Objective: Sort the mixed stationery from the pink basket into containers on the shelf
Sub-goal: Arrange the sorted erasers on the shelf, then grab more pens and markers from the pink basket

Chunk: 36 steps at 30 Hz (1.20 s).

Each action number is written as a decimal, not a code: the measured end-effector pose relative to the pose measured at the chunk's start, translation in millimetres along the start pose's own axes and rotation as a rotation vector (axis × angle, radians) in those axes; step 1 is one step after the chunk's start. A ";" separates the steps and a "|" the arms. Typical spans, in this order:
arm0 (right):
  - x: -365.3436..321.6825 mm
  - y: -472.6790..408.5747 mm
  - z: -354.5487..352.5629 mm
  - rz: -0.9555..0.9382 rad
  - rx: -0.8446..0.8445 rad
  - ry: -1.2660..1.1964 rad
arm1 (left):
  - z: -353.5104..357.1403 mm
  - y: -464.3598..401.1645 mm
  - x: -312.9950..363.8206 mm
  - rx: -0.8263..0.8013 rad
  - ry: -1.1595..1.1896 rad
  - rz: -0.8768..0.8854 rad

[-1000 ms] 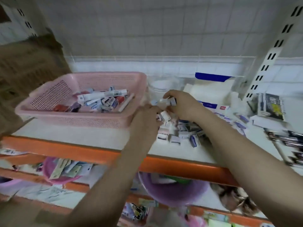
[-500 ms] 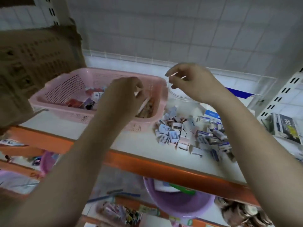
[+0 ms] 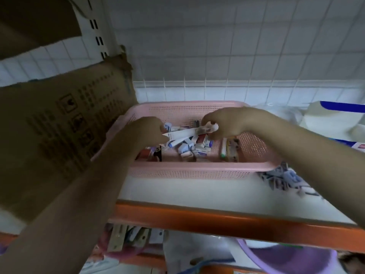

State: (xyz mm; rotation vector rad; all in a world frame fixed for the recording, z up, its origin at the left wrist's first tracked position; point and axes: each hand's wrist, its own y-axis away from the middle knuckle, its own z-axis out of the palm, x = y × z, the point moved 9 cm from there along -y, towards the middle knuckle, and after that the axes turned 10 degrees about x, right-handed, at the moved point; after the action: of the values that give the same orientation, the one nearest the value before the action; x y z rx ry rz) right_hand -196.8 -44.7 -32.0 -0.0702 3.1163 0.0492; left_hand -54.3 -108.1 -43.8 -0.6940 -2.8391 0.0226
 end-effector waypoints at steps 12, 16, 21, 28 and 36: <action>-11.2 -54.2 39.8 -0.054 0.043 0.191 | 33.0 -25.9 12.7 -0.123 -0.039 0.220; -6.7 -46.5 39.2 -0.041 0.018 0.170 | 19.9 -30.2 6.2 -0.055 0.133 0.165; 35.4 -29.5 0.3 0.168 0.133 -0.035 | -3.7 -41.4 -9.9 0.128 0.229 0.032; 76.8 12.6 24.6 0.637 -0.048 -0.478 | 42.1 -50.3 15.1 -0.127 -0.208 0.135; 37.2 -3.3 56.3 0.480 -0.356 -0.154 | 54.0 -29.5 -21.6 -0.346 -0.445 -0.033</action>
State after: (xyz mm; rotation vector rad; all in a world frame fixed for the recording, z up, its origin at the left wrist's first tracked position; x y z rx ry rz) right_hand -232.5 -47.9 -89.3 0.6401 2.8542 0.5830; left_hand -60.6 -142.1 -99.0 -0.7916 -3.3238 -0.3739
